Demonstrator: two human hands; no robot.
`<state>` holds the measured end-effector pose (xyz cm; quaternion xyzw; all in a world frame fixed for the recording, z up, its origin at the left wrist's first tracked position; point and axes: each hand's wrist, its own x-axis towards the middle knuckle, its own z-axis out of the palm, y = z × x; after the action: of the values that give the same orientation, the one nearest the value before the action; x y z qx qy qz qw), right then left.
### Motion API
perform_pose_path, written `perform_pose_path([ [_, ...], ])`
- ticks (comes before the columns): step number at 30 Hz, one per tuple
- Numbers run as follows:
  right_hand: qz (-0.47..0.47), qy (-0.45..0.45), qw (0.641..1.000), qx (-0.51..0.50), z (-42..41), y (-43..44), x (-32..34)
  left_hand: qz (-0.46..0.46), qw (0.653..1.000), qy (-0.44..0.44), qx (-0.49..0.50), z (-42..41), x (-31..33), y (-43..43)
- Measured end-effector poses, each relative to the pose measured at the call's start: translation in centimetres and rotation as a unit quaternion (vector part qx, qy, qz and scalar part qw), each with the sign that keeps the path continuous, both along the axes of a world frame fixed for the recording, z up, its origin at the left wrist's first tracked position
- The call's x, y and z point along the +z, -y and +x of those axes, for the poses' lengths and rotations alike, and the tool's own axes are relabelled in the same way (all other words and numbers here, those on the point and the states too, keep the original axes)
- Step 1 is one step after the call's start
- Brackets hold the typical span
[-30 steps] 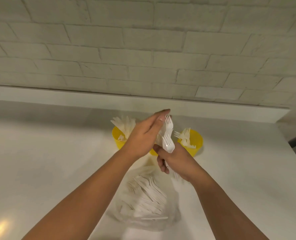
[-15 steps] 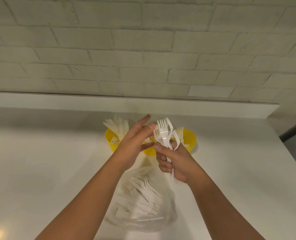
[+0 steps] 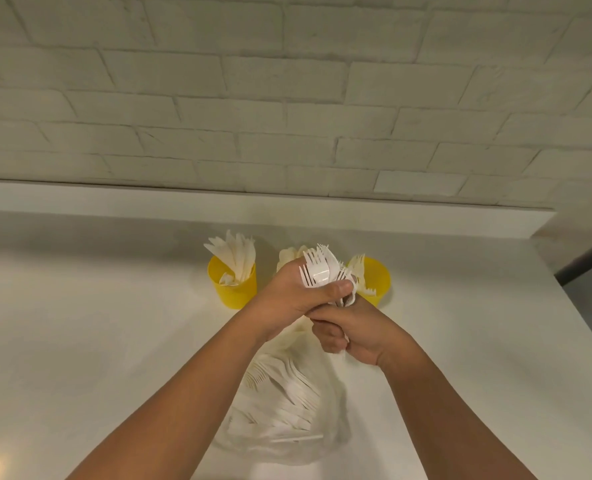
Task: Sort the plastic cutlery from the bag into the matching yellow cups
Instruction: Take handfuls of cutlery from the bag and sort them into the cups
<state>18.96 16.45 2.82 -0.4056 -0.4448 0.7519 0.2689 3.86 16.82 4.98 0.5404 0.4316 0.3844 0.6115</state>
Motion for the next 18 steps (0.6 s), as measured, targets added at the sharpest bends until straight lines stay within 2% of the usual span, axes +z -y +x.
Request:
perform_pose_path([
  [2,-0.004,0.02,1.0,-0.021,0.0,0.0,-0.1,-0.001,0.999,0.05,0.016,0.7,0.0,0.0],
  [4,-0.006,0.028,0.999,-0.028,0.0,0.0,0.0,0.032,0.994,0.073,0.075,1.2,-0.1,-0.3],
  [7,0.009,0.035,0.999,-0.032,0.4,-0.4,0.5,0.131,0.98,0.001,0.148,1.9,0.1,-1.3],
  [10,0.028,0.018,0.997,-0.075,1.1,-1.5,1.0,0.211,0.963,-0.1,0.135,3.0,0.9,-2.7],
  [13,0.06,0.016,0.99,-0.129,2.9,-3.4,1.7,0.269,0.948,-0.135,0.1,4.0,2.6,-4.0],
  [16,0.083,-0.017,0.974,-0.211,5.1,-5.8,2.2,0.227,0.958,-0.097,0.144,4.5,2.9,-5.1],
  [18,0.102,-0.06,0.953,-0.278,6.5,-7.4,2.2,0.183,0.954,-0.114,0.207,4.6,1.5,-5.1],
])
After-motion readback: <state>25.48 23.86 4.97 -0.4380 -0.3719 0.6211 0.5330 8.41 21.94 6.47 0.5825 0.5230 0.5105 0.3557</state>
